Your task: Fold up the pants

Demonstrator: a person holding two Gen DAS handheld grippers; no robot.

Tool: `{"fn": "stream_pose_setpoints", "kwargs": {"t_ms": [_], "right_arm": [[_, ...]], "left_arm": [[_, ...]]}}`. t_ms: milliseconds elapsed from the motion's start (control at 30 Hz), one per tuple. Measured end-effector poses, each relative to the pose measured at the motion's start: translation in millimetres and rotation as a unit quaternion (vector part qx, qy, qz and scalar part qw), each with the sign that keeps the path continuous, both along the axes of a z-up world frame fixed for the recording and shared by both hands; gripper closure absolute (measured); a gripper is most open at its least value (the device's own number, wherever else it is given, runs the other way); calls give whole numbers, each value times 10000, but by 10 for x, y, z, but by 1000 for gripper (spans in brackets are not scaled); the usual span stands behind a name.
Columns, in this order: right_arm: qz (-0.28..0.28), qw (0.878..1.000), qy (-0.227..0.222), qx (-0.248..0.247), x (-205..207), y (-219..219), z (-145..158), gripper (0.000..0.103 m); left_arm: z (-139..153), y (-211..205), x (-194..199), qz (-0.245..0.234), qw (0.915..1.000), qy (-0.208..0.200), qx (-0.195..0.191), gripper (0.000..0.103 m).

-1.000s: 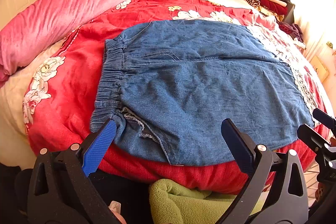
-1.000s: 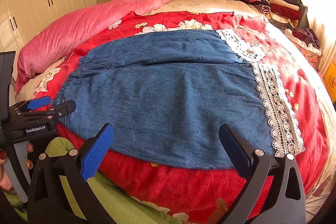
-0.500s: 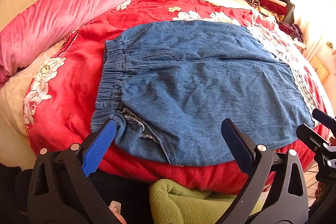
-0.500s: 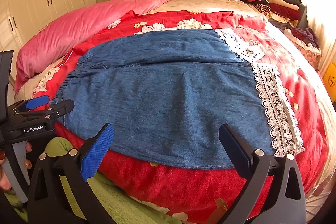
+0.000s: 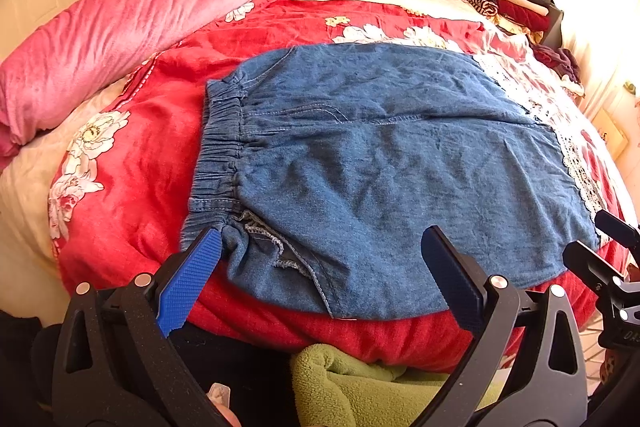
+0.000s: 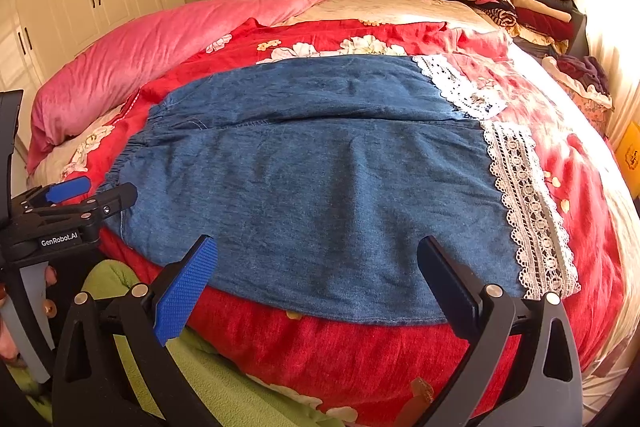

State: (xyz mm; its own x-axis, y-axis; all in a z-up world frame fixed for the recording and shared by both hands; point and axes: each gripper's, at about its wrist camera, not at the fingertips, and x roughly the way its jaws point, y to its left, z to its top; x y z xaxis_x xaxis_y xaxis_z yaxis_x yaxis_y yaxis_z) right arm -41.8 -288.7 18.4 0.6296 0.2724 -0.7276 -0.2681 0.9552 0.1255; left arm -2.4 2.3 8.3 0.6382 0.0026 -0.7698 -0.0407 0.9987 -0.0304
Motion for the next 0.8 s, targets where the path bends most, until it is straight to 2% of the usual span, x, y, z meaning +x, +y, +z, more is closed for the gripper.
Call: {"fn": "stream_pose_setpoints", "kwargs": {"t_ms": [400,800], "right_arm": [[87,10000,-7,-3,90,27,-11,4],[475,9987,-144,60,695,264,148,4]], "left_arm": [[-8,92,54,62,10000,7,-19,9],[-4,607,411,547,9984,97,-107,9]]}}
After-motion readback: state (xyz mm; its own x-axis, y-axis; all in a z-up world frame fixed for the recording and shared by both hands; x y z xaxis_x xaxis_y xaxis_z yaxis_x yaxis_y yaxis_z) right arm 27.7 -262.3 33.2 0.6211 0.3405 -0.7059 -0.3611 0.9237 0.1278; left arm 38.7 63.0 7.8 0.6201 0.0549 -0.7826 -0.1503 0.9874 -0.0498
